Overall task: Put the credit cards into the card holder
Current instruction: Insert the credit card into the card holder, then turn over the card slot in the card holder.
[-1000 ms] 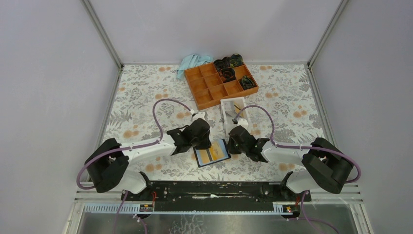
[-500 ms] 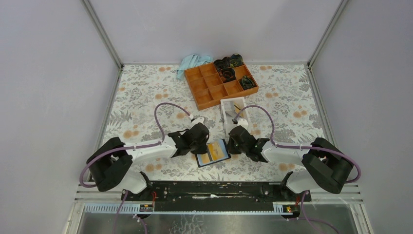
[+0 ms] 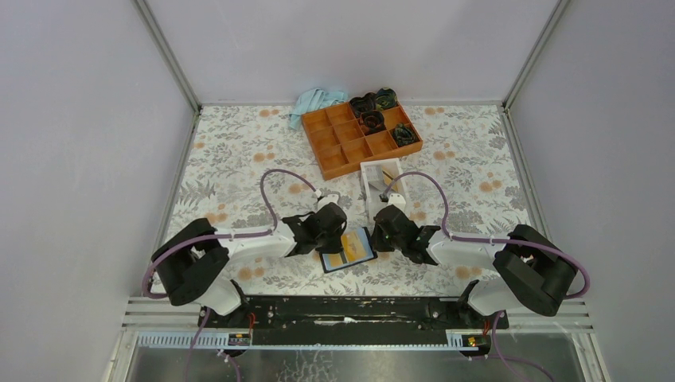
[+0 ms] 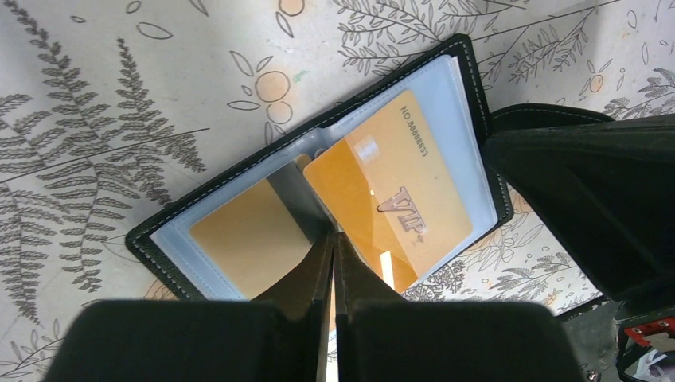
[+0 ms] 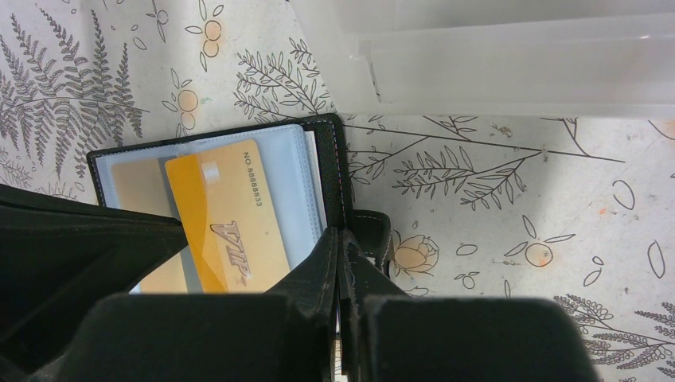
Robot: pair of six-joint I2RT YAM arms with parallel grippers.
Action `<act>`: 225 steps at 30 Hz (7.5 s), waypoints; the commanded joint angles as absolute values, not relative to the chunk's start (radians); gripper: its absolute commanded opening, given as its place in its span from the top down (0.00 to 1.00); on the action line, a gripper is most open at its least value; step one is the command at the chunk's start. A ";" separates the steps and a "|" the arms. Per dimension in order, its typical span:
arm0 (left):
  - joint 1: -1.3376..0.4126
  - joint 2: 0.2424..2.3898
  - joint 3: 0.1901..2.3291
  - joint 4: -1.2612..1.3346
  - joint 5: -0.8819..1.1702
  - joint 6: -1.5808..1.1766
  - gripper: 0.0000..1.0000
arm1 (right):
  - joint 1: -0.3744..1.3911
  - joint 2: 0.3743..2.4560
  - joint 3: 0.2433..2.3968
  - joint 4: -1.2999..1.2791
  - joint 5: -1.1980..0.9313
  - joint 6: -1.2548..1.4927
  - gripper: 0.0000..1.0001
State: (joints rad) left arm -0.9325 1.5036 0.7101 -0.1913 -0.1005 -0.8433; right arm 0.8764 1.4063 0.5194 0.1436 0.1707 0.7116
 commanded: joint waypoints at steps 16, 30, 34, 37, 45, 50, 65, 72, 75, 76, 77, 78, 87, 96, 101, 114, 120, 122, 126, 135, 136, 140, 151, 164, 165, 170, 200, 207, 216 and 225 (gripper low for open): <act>-0.959 1.586 0.794 -0.136 -0.099 -0.844 0.96 | 0.880 1.447 0.509 0.094 0.152 0.699 1.00; -0.964 1.577 0.805 -0.149 -0.105 -0.843 0.95 | 0.881 1.420 0.502 0.069 0.195 0.699 1.00; -0.963 1.516 0.783 -0.182 -0.130 -0.849 0.94 | 0.880 1.401 0.500 0.053 0.217 0.698 1.00; -0.964 1.457 0.763 -0.209 -0.155 -0.856 0.94 | 0.880 1.379 0.499 0.040 0.237 0.693 0.96; -0.969 1.355 0.701 -0.245 -0.185 -0.883 0.90 | 0.880 1.343 0.505 0.022 0.253 0.679 0.77; -0.988 1.342 0.650 -0.240 -0.187 -0.915 0.90 | 0.880 1.335 0.510 0.022 0.251 0.673 0.75; -1.023 1.387 0.604 -0.188 -0.181 -0.940 0.90 | 0.880 1.302 0.535 -0.012 0.267 0.652 0.74; -1.022 1.410 0.606 -0.173 -0.172 -0.939 0.90 | 0.879 1.266 0.561 -0.057 0.301 0.633 0.73; -1.023 1.416 0.607 -0.168 -0.168 -0.938 0.90 | 0.880 1.275 0.572 -0.058 0.290 0.627 0.73; -1.023 1.416 0.608 -0.168 -0.169 -0.937 0.90 | 0.880 1.279 0.574 -0.057 0.288 0.627 0.73; -1.022 1.418 0.609 -0.168 -0.169 -0.936 0.90 | 0.880 1.285 0.575 -0.055 0.283 0.627 0.73; -1.022 1.418 0.610 -0.169 -0.170 -0.935 0.90 | 0.880 1.288 0.575 -0.052 0.279 0.627 0.73; -1.022 1.426 0.621 -0.170 -0.167 -0.929 0.90 | 0.880 1.320 0.557 -0.010 0.219 0.641 0.71; -1.023 1.428 0.623 -0.173 -0.170 -0.928 0.91 | 0.880 1.348 0.538 0.045 0.179 0.661 0.71; -1.023 1.431 0.622 -0.172 -0.169 -0.927 0.91 | 0.880 1.316 0.522 0.061 0.182 0.666 0.70; -1.023 1.438 0.621 -0.164 -0.167 -0.930 0.91 | 0.880 1.331 0.517 0.085 0.147 0.677 0.70; -1.023 1.446 0.622 -0.160 -0.165 -0.930 0.91 | 0.880 1.288 0.498 0.115 0.136 0.681 0.70; -1.023 1.447 0.621 -0.158 -0.165 -0.929 0.91 | 0.881 1.287 0.499 0.114 0.132 0.681 0.70; -1.023 1.448 0.620 -0.158 -0.164 -0.930 0.91 | 0.879 1.252 0.477 0.140 0.128 0.685 0.70; -1.022 1.458 0.623 -0.156 -0.160 -0.929 0.91 | 0.880 1.203 0.466 0.151 0.125 0.683 0.69; -1.023 1.460 0.623 -0.157 -0.160 -0.929 0.91 | 0.880 1.201 0.466 0.152 0.122 0.682 0.69; -1.022 1.462 0.624 -0.156 -0.161 -0.928 0.91 | 0.880 1.210 0.465 0.161 0.110 0.683 0.69; -1.025 1.466 0.621 -0.154 -0.159 -0.930 0.91 | 0.883 1.169 0.463 0.166 0.106 0.685 0.69; -1.024 1.467 0.623 -0.154 -0.160 -0.931 0.91 | 0.902 1.147 0.477 0.163 0.100 0.680 0.69; -1.024 1.467 0.623 -0.154 -0.161 -0.931 0.91 | 0.905 1.149 0.478 0.167 0.099 0.682 0.69; -1.024 1.467 0.621 -0.154 -0.162 -0.931 0.91 | 0.931 1.164 0.490 0.187 0.093 0.687 0.69; -1.025 1.450 0.621 -0.160 -0.164 -0.934 0.91 | 1.025 1.275 0.547 0.327 0.070 0.708 0.67; -1.025 1.400 0.617 -0.206 -0.188 -0.936 0.91 | 1.025 1.326 0.526 0.400 0.050 0.718 0.67; -1.024 1.287 0.624 -0.322 -0.246 -0.938 0.91 | 1.025 1.368 0.523 0.442 0.041 0.722 0.67; -1.025 1.268 0.646 -0.275 -0.235 -0.934 0.91 | 1.025 1.306 0.515 0.391 0.091 0.705 0.67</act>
State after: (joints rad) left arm -1.0168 1.2648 0.6224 -0.3012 -0.2157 -0.9314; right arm 1.0157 1.3628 0.5045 0.3836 0.0612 0.7155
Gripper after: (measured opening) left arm 0.089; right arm 0.329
